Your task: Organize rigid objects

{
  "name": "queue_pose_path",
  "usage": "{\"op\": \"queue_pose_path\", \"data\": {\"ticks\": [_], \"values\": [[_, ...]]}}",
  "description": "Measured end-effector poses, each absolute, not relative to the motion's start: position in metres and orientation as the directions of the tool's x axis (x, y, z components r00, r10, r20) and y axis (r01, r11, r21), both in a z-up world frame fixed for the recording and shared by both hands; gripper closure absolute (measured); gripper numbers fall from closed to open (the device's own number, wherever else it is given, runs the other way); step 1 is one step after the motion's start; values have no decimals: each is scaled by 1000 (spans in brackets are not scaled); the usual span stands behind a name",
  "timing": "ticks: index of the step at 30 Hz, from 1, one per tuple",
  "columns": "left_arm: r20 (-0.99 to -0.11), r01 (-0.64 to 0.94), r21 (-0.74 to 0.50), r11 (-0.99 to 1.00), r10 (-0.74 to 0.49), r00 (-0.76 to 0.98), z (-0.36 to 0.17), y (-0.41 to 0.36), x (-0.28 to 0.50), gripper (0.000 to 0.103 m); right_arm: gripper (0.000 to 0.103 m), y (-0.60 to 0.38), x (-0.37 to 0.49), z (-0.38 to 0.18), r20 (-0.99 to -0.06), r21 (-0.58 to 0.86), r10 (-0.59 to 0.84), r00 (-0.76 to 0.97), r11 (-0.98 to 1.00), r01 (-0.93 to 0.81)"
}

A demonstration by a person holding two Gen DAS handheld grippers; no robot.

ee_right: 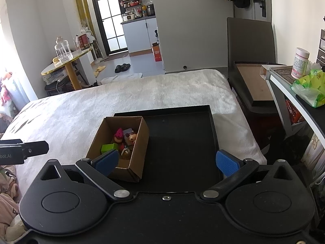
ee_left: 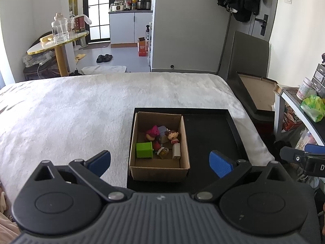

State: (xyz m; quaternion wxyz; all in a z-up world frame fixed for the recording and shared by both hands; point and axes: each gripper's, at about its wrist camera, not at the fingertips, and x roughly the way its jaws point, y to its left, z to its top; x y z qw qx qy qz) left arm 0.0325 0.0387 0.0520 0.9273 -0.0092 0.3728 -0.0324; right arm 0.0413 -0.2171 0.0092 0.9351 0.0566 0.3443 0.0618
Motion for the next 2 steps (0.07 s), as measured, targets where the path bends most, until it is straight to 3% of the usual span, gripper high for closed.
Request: {"op": "queue_pose_path", "data": {"ticks": [2], "values": [[-694, 52, -45, 998, -69, 717, 51, 40, 34, 0, 0, -217, 41, 9, -640, 148, 153, 753, 986, -75]]}}
